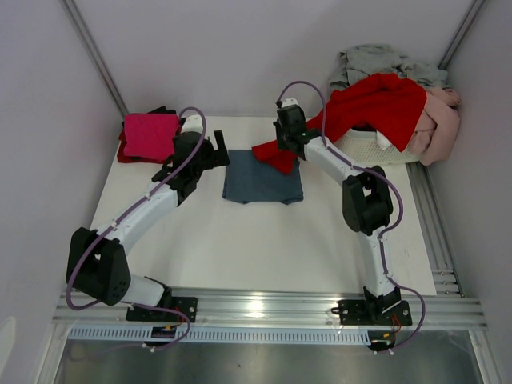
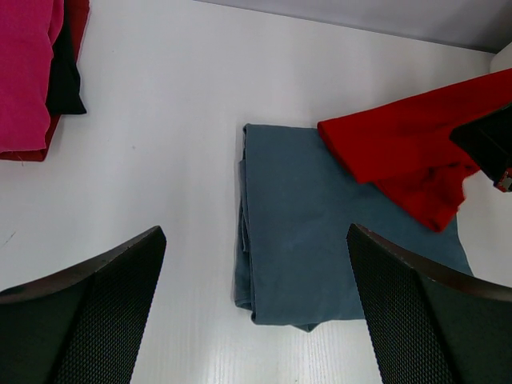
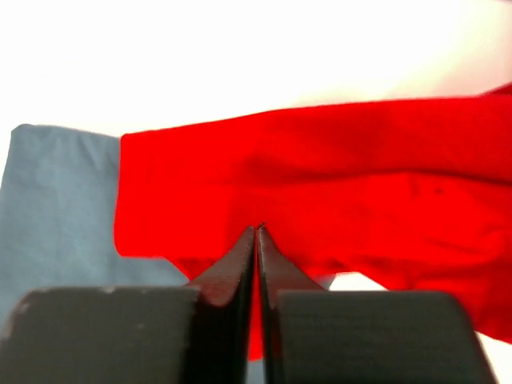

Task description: Fold and stack the t-shirts

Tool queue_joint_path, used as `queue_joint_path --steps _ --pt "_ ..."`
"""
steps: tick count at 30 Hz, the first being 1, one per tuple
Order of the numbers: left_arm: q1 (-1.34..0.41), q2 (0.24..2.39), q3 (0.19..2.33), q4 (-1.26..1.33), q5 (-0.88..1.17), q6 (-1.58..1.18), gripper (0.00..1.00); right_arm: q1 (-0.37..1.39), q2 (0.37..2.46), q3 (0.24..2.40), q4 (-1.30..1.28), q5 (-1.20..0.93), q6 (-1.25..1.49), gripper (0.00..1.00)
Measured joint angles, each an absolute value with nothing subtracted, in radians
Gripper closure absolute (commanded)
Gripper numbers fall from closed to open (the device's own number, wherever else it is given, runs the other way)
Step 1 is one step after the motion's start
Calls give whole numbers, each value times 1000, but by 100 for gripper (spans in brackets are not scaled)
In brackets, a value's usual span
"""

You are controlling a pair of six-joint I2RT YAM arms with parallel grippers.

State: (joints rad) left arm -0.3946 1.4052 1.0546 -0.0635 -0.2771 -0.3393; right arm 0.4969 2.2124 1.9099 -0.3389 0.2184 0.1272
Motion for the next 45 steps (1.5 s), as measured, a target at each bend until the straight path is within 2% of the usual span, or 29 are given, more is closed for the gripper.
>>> queue_joint_path --steps 9,10,11,12,14,18,22,25,26,27,28,29,30,39,45 --pt "-395 1405 1055 -62 -278 -336 1 495 2212 1909 -338 233 128 100" --pt "-395 1405 1055 -62 -278 -336 1 495 2212 1909 -338 233 128 94" --pt "-395 1405 1055 -62 -278 -335 1 495 2212 1909 -338 232 127 59" --pt "-395 1405 1055 -62 -278 -335 1 495 2213 1909 -339 231 130 41" --pt "-395 1405 1055 -62 -278 -332 1 495 2213 1908 -339 231 125 18" --pt "-395 1405 1055 -62 -277 -332 1 487 2217 1885 -313 231 123 14" --pt "-395 1405 1055 -62 -277 -333 1 480 2268 1879 -292 230 131 16" --pt "-395 1405 1055 -63 -277 -333 1 477 2321 1880 -289 228 138 22" --pt "-395 1405 1054 -63 -277 -333 1 474 2338 1880 -287 228 140 30" --pt "-395 1405 1054 -62 -277 -333 1 472 2354 1882 -285 226 143 45" --pt "-395 1405 1052 -61 -277 -333 1 470 2366 1885 -277 217 150 61" --pt "-395 1404 1047 -60 -277 -333 1 470 2370 1890 -271 210 155 87" --pt "-395 1404 1041 -61 -277 -333 1 470 2370 1894 -265 213 159 100" --pt "-395 1404 1017 -62 -278 -333 1 470 2369 1920 -281 240 136 100" --pt "-396 1404 1018 -62 -277 -334 1 466 2353 2090 -349 253 64 100"
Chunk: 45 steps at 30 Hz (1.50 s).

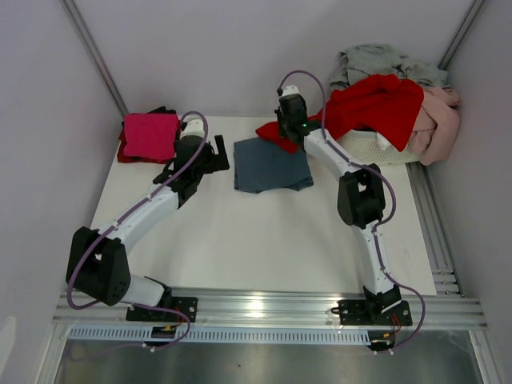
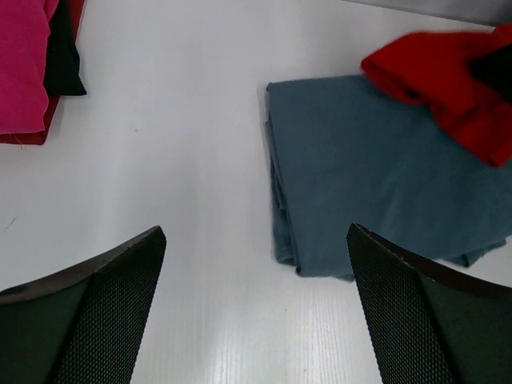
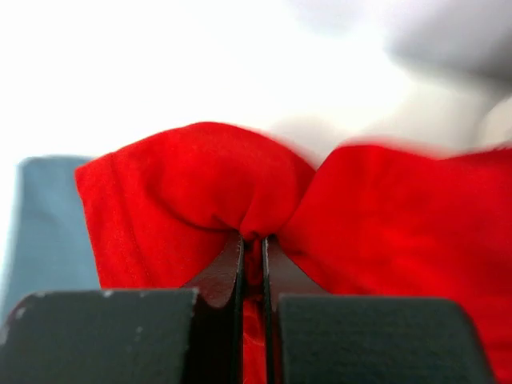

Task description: Fold and stack the t-shirts

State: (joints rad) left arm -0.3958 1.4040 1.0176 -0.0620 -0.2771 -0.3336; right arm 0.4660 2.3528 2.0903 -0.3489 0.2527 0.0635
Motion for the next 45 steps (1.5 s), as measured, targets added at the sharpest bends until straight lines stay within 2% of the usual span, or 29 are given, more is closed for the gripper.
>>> queue_joint_path --steps 7,13,23,29,31,33,39,42,45 --pt "-397 1405 1018 -62 -277 -334 1 421 2207 2216 -361 284 -2 100" --pt "-397 1407 1023 -62 -278 -333 1 307 2117 2252 -313 395 -19 100" --pt "-398 1408 1035 -56 -282 -332 1 178 2084 2141 -174 730 -41 100" --pt "-403 1408 1035 -46 -289 -332 1 35 2084 2131 -76 958 -47 100" --pt "-403 1408 1035 -46 -291 -332 1 -3 2079 2104 -5 1029 -71 47" --pt "-404 1408 1035 -46 -292 -332 1 -19 2078 2089 23 1064 -74 1" --pt "-413 1420 1036 -47 -291 -332 1 21 2081 2107 -103 879 -2 1" --pt "-424 1431 1036 -47 -287 -332 1 99 2023 1951 -71 723 -30 1" --pt "-432 1436 1036 -47 -284 -332 1 189 2016 1906 -95 562 -43 1"
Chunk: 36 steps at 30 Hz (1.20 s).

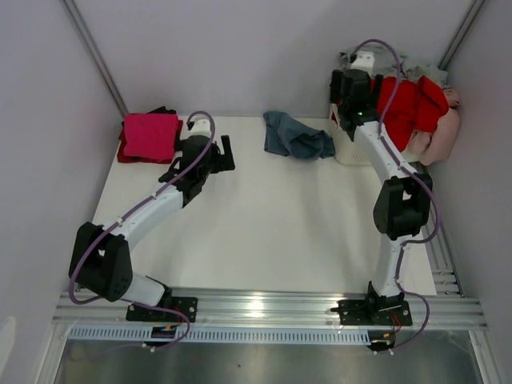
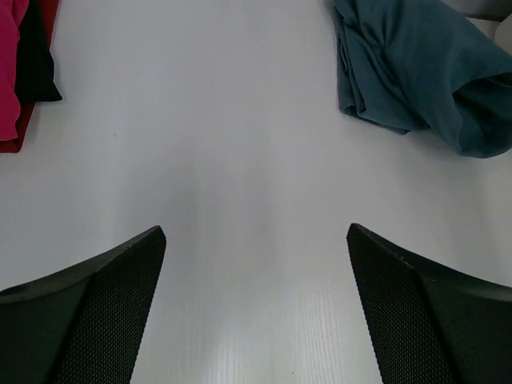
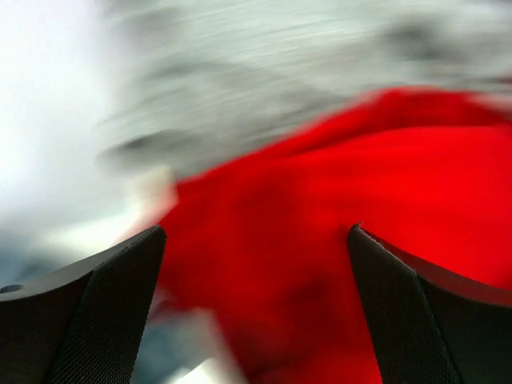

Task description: Fold and stack the t-shirts

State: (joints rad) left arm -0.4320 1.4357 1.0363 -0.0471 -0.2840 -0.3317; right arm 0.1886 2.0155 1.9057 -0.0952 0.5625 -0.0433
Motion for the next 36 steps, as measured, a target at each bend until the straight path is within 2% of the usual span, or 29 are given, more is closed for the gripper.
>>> queue_joint_path --steps 2,6,7,10,16,22,24,25,27,28,31,33,34,36 --pt "-433 1436 1037 -47 -282 -332 1 237 2013 1906 -125 471 -26 1" --pt "-434 1438 1037 -46 -273 -332 1 283 1973 1868 -150 343 33 9" --pt "-434 1439 1038 -46 -268 -332 1 285 1963 1850 -151 330 44 20" --pt "-435 1448 1042 -44 -257 -332 1 286 1961 1811 -154 324 87 33" --pt "-443 1457 1047 -43 -254 -332 1 285 2065 1737 -168 319 156 41" --pt "-446 1457 1048 -43 -255 -332 1 307 2188 1709 -213 282 192 38" --pt "-447 1457 1048 -43 -255 -332 1 319 2212 1709 -218 278 195 41" --pt "-447 1457 1048 -43 -256 -332 1 322 2218 1709 -219 276 196 52" --pt "-447 1457 1048 -43 -258 -332 1 331 2226 1709 -219 271 203 65" --pt "-448 1457 1048 -43 -258 -332 1 333 2228 1709 -218 268 205 77" --pt "-448 1457 1048 -43 -259 -332 1 332 2231 1709 -218 260 216 81" --pt "-448 1457 1048 -43 -259 -332 1 332 2233 1709 -218 252 218 91" --pt "-448 1457 1048 -43 -259 -332 1 332 2233 1709 -218 250 219 100" --pt "-448 1457 1048 -43 -259 -332 2 332 2233 1709 -217 243 224 100"
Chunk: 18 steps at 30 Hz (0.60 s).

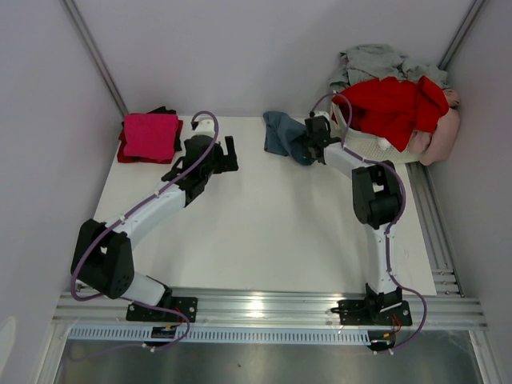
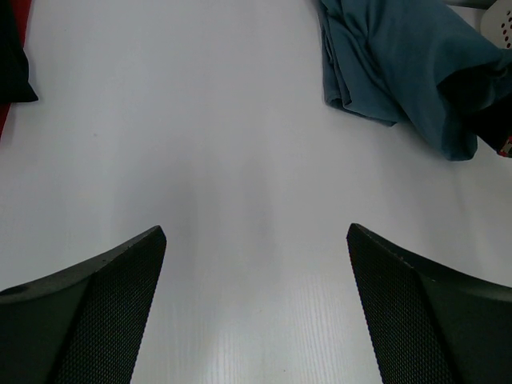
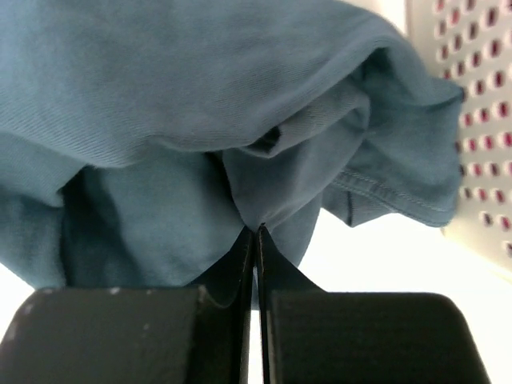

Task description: Fold and stack the t-shirts

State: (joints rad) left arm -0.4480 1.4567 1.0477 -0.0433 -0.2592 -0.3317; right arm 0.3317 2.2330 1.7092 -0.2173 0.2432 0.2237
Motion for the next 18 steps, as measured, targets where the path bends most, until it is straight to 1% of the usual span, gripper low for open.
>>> queue_joint_path --steps 4,8,10,15,18 --pt "-450 1457 1048 -43 -259 -332 5 343 2233 1710 -220 219 232 100" --pt "-450 1457 1050 -44 -259 -331 5 384 2229 1730 -234 186 226 100" --pt "-450 1457 1056 -48 -260 -327 2 413 2222 1763 -263 157 215 100" --pt "-451 1457 1093 -51 -269 -294 1 480 2171 1945 -334 27 176 100" --pt "-451 1457 1114 -47 -267 -284 1 503 2111 2110 -380 -76 166 100"
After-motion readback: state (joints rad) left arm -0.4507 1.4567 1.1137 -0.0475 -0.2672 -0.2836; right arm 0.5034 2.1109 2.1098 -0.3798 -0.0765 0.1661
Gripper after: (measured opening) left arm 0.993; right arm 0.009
